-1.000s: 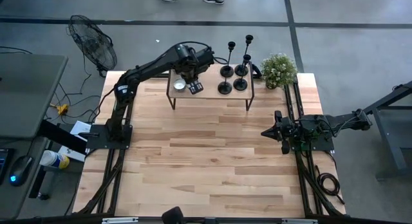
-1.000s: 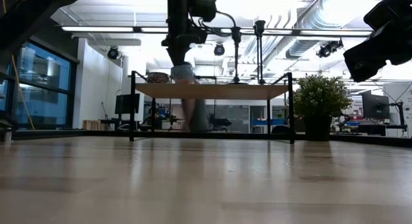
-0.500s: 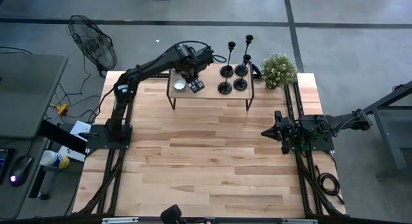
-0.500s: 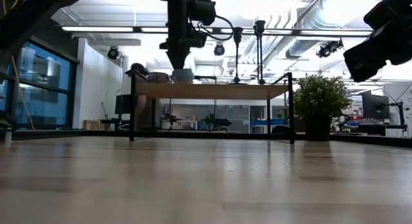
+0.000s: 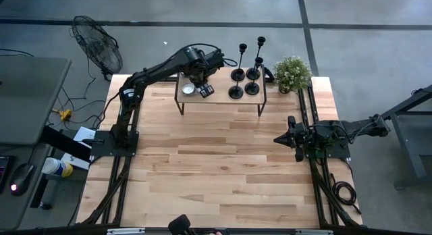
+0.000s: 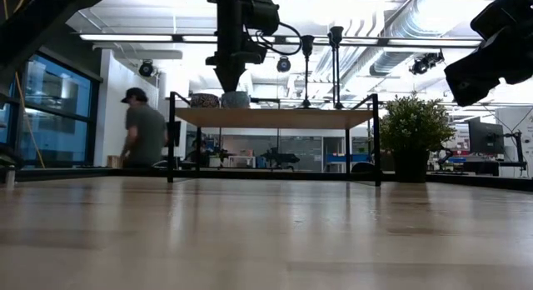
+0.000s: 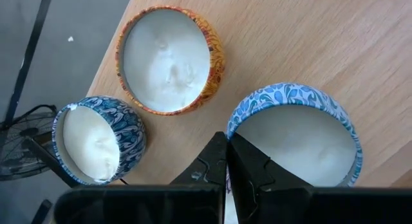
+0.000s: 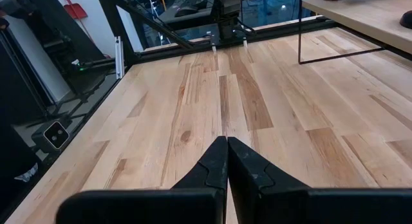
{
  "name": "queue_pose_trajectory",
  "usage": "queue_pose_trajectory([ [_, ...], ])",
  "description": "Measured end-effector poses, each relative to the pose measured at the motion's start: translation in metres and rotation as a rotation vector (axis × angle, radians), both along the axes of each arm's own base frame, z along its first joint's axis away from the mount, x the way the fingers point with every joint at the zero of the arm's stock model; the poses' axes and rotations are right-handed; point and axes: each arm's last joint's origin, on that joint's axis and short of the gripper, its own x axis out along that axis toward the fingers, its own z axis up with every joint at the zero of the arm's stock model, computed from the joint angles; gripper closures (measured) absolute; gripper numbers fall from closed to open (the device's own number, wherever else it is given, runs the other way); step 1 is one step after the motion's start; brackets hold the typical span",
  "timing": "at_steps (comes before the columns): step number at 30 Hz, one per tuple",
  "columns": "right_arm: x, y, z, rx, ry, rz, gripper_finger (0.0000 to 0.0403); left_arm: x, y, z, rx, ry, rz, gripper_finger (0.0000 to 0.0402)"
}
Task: Pick & Place candle stick holders
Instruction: Put the light blue scented candle on the shelf
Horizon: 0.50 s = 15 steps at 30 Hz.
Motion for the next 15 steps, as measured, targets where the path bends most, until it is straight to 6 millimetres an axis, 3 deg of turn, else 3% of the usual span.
queue_pose_trajectory([
  [15, 0.0000, 0.0000, 0.0000, 0.001, 0.000, 0.000, 0.0402, 0.0009, 0.0004, 0.0002, 0.006, -0.002, -0.018, 0.0366],
])
